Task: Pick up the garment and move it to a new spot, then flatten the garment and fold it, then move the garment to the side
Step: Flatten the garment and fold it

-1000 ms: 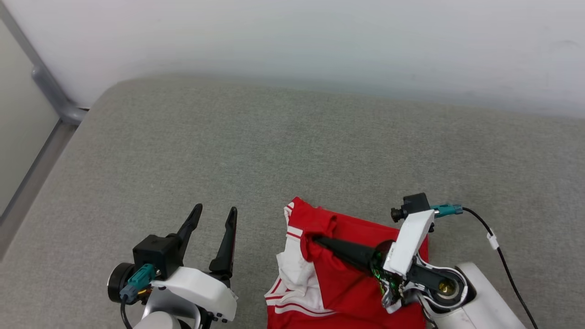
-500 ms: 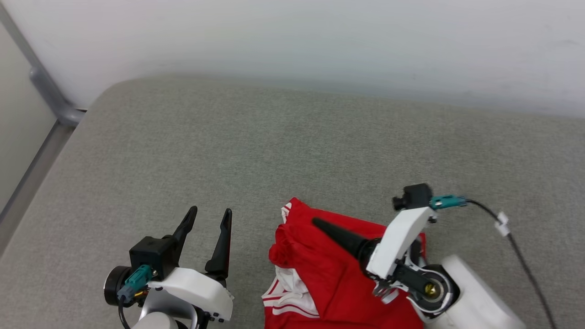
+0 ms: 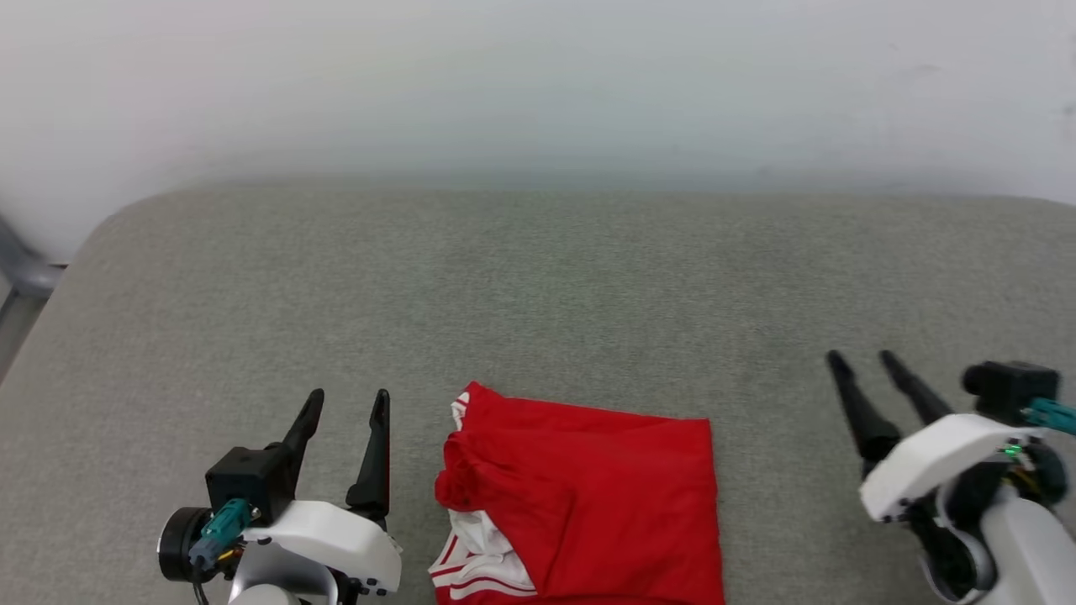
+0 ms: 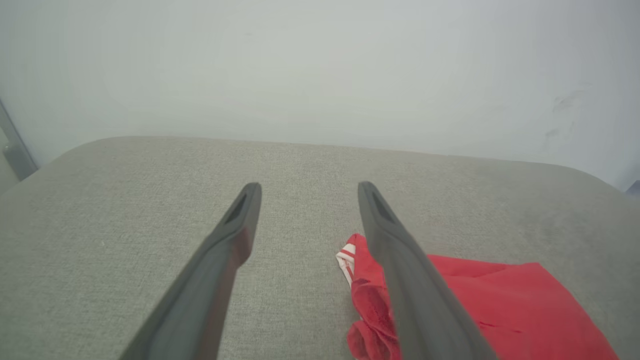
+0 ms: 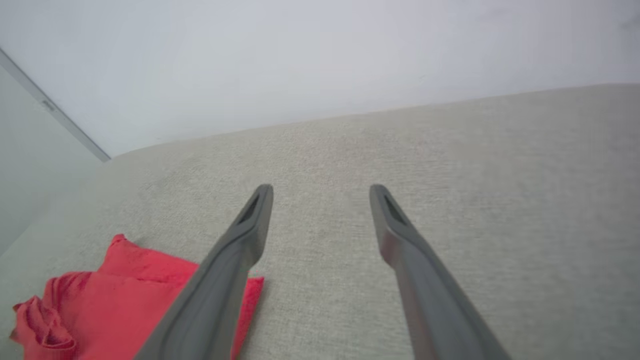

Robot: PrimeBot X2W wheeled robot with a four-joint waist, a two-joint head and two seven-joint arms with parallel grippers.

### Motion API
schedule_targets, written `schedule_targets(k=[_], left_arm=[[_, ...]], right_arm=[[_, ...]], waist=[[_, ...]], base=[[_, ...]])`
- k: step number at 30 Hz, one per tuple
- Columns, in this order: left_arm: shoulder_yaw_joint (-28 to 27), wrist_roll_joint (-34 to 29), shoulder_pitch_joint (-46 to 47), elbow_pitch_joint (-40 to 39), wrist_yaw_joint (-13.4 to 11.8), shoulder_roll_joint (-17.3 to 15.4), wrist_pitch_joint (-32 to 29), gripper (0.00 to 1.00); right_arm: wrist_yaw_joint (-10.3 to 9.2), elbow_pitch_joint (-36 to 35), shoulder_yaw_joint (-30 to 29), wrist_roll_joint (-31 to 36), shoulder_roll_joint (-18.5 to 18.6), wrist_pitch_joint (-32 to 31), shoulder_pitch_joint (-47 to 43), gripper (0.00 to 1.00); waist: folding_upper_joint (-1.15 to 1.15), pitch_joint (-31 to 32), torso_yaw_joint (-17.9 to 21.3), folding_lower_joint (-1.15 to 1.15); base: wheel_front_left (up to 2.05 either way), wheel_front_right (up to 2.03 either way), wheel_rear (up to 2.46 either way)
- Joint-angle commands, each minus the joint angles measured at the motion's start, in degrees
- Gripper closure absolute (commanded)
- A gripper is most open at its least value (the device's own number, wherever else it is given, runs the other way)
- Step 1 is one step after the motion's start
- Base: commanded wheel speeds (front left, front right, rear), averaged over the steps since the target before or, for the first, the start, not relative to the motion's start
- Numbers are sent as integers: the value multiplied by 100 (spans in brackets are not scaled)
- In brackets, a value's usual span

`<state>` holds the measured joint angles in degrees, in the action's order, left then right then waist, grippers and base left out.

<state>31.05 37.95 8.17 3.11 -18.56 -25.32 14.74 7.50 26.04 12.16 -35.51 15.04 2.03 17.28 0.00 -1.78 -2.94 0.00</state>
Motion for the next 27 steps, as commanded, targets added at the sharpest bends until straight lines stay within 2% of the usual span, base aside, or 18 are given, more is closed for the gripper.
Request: schedule_targets(k=[1,6,12,17,27], left_arm=[[-61,-52,-54,-43,-58,-41,19,0],[-215,-167,-103,-114,-185,-104,36,0],[-324,-305,-254,-199,-313,-166,46,0],[-379,-393,-517,-257,-426,-210,51,0],[-434,-415,-656,-307,-429,-146,55,0]], right_arm=[[-3,-222,-351,364,8,110,-198,0],[-3,-1326,-1233,1458,-238,175,-810,0],[-3,-2689,-1587,2170,-706,-85,-1604,0],[-3,-3289,-1626,2223,-959,-307,-2101,0],[-3,-3535,-1745,2086,-1151,-566,-2429,0]], waist=[[0,26,137,0],[0,40,266,0],[0,143,349,0],[0,229,405,0],[0,278,356,0]], base=[[0,0,0],[0,0,0],[0,0,0],[0,0,0],[0,0,0]])
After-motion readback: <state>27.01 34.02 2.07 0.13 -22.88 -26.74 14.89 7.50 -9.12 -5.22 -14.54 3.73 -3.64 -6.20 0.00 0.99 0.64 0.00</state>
